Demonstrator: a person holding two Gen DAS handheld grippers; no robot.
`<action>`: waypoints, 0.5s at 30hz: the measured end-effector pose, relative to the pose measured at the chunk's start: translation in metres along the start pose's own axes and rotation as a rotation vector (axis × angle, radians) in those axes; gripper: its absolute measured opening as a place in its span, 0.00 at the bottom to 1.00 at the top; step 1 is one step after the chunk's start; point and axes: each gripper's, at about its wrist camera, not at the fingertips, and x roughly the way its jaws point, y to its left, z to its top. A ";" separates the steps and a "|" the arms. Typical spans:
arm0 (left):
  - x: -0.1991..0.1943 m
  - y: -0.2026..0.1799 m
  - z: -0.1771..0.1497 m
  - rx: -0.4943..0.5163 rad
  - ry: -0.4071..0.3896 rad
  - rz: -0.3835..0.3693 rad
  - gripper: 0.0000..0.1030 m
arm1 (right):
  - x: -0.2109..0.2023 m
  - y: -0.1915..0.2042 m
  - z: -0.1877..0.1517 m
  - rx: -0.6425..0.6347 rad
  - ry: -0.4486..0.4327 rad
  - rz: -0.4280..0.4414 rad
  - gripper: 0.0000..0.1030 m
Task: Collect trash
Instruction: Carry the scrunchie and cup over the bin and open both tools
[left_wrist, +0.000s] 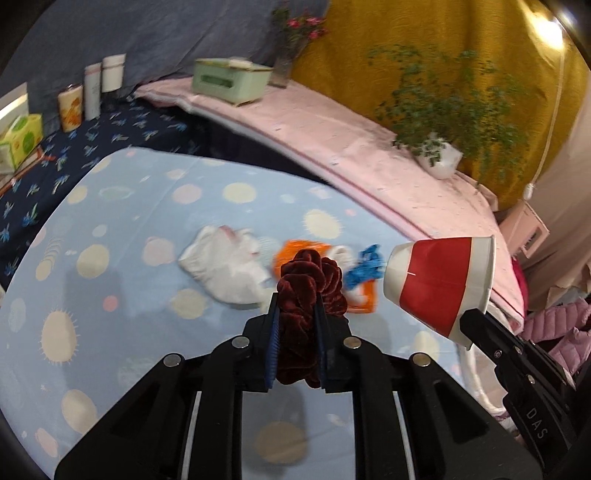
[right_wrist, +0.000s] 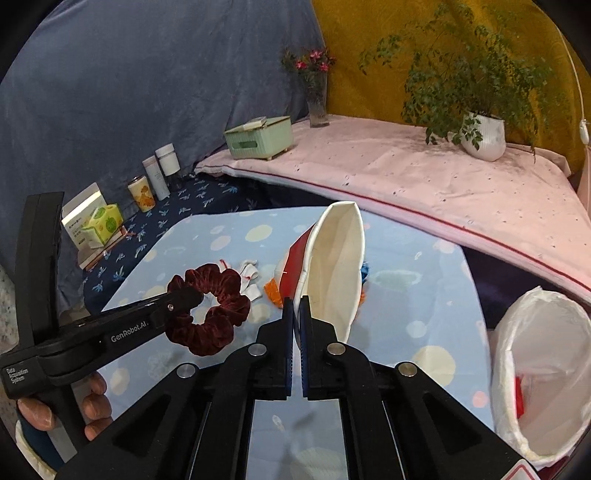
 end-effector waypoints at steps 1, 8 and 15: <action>-0.003 -0.011 0.001 0.013 -0.005 -0.011 0.15 | -0.007 -0.005 0.002 0.005 -0.012 -0.008 0.03; -0.017 -0.093 0.002 0.120 -0.026 -0.095 0.15 | -0.064 -0.053 0.010 0.057 -0.107 -0.078 0.03; -0.022 -0.167 -0.008 0.220 -0.020 -0.165 0.15 | -0.104 -0.107 0.006 0.127 -0.157 -0.164 0.03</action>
